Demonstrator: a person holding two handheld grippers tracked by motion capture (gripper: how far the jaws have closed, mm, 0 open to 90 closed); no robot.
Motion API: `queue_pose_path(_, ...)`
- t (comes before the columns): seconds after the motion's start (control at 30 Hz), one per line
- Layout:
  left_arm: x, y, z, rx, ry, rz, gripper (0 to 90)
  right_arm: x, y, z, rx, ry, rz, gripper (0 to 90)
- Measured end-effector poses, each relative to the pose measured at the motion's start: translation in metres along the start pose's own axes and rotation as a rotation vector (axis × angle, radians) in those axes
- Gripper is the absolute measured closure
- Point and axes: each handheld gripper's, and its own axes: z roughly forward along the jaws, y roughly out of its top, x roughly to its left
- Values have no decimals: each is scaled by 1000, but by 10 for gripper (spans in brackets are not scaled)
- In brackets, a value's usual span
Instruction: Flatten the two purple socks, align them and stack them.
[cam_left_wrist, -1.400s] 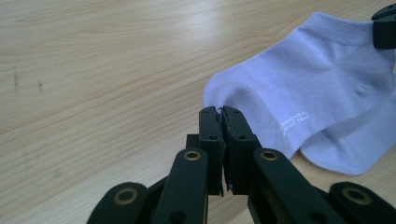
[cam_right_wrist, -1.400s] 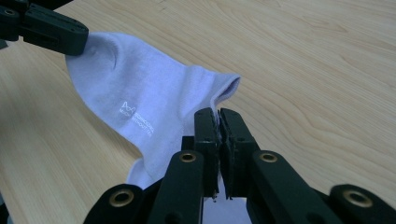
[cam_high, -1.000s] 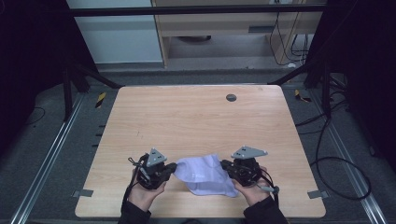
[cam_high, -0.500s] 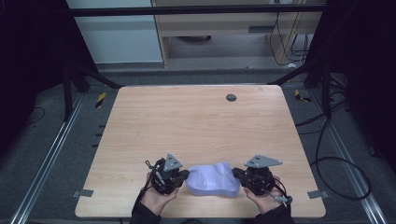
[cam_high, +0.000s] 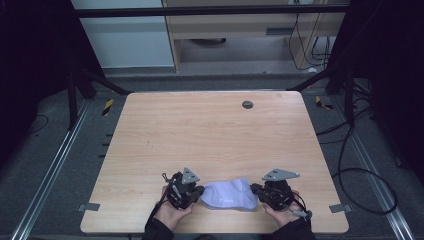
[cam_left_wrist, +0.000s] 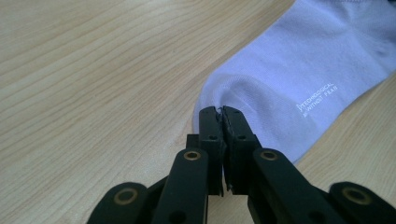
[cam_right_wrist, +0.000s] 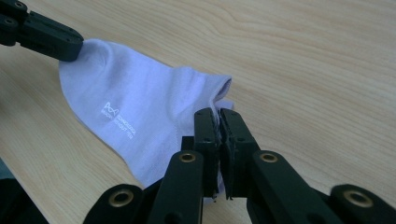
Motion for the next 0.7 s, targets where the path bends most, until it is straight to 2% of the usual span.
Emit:
queue_pose_path(0.43,1,-5,10,36,4,2,855,-5,-8,14,52,-13,8,854)
queue_pose_path(0.63,1,-7,7,32,4,-3,802,-7,-11,18,75,-28,-11,785)
queue_pose_path(0.67,1,-7,5,24,7,-3,785,-8,-12,17,72,-31,-14,765)
queue_pose_path(0.7,1,-6,2,12,9,-5,730,-8,-11,14,49,-42,-14,715)
